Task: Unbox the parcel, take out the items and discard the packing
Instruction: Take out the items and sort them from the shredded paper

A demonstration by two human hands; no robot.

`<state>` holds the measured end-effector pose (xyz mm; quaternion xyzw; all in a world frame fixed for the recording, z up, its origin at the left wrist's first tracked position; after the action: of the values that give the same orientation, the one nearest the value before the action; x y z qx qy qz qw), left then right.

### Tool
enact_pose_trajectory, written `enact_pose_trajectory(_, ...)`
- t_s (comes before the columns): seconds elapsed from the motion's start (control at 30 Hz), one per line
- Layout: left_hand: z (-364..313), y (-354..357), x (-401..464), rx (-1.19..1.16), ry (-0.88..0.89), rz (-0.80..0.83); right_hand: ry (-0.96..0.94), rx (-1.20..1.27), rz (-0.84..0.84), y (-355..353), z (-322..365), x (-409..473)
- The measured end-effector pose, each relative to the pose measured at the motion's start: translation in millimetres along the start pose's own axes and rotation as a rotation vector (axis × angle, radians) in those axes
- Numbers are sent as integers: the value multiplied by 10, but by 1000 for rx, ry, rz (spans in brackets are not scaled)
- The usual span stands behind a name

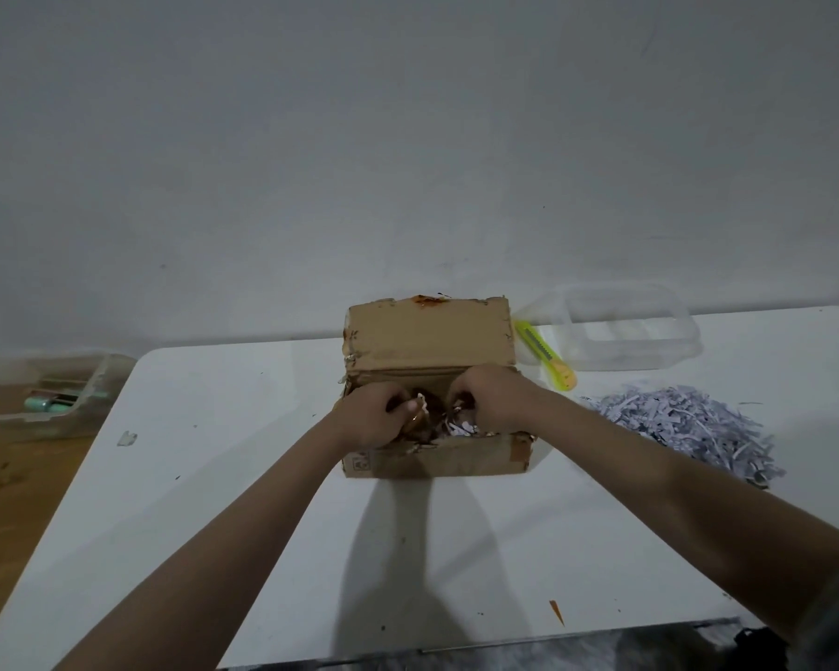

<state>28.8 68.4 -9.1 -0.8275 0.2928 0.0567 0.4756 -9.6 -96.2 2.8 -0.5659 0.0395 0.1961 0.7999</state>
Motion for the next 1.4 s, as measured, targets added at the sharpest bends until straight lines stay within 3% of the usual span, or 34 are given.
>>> enact_pose_trajectory(0.07, 16, 3, -11, 38, -24, 17, 46, -106, 10, -15, 12, 19)
enact_pose_trajectory(0.17, 47, 75, 24, 164, -53, 73, 99, -236, 153, 37, 72, 31)
enact_pose_trajectory(0.3, -5, 128, 26, 166, -83, 127, 126, -165, 253, 128, 67, 37)
enact_pose_trajectory(0.67, -55, 193, 20, -52, -137, 220, 188, 429, 77, 309, 110, 97)
enact_pose_trajectory(0.93, -80, 87, -33, -330, -176, 12, 184, 630, -49, 184, 159, 121)
enact_pose_trajectory(1.17, -403, -227, -78, -493, -70, -147, 137, 698, -222, -407, 174, -86)
enact_pose_trajectory(1.4, -1165, -120, -81, -547, 99, -166, 193, 785, -350, -816, -275, -664)
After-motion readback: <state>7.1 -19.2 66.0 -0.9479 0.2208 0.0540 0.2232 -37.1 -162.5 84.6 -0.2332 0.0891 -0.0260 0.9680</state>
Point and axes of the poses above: each hand's wrist, its own x-axis towards the middle knuckle, its own y-axis out of the palm, z = x × y, the point moved 4 cm from there along x, towards the middle knuckle, and after that the axes turned 7 degrees about -y, right-handed, at the moved point
